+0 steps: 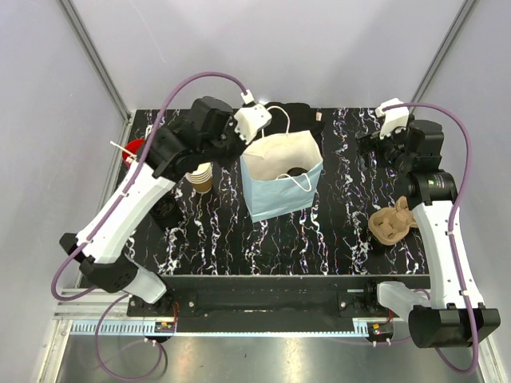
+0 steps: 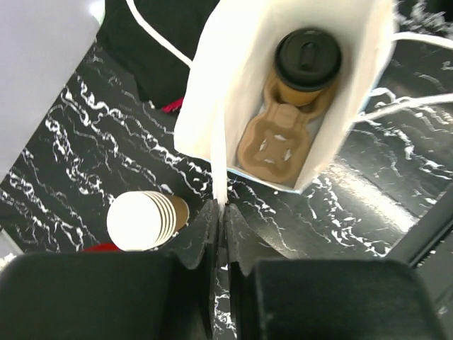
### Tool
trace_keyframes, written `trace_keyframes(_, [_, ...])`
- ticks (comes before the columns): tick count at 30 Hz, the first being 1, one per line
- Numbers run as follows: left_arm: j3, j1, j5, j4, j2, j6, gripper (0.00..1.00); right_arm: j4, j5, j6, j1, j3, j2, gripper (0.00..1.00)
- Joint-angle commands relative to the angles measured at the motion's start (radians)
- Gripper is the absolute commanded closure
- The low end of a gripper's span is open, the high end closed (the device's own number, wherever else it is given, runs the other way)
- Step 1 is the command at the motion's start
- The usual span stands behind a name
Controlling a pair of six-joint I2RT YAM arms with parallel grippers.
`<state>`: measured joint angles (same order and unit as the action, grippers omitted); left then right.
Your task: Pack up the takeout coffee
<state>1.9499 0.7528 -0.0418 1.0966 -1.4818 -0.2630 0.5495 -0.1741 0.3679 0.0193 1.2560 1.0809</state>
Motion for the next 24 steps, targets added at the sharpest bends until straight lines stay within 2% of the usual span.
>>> trace_keyframes(1, [-0.037,0.003,-0.07,-0.101,-0.011,-0.015,0.87,-0.013,-0.042,0.019,-0.002,0.002,0.004,0.0])
trace_keyframes(3, [-0.071,0.005,-0.05,-0.155,-0.012,-0.01,0.86,-0.008,-0.047,0.02,-0.002,0.002,0.011,0.0])
trace_keyframes(6, [-0.121,0.005,-0.032,-0.211,-0.018,-0.005,0.7,-0.002,-0.061,0.025,-0.002,-0.003,0.013,0.0])
trace_keyframes(10, [-0.114,0.005,-0.024,-0.245,-0.011,-0.001,0.34,0.003,-0.073,0.04,-0.002,-0.01,-0.004,0.0])
trace_keyframes(14, [-0.101,0.0,-0.029,-0.27,0.021,0.004,0.08,0.015,-0.087,0.04,-0.001,-0.006,-0.015,0.0])
trace_keyframes(16, [-0.095,-0.009,-0.032,-0.274,0.041,0.007,0.01,0.02,-0.094,0.036,-0.002,-0.001,-0.016,0.0])
trace_keyframes(24, [-0.114,-0.096,-0.01,-0.291,0.095,0.028,0.01,0.04,-0.113,0.019,-0.001,0.025,-0.026,0.0])
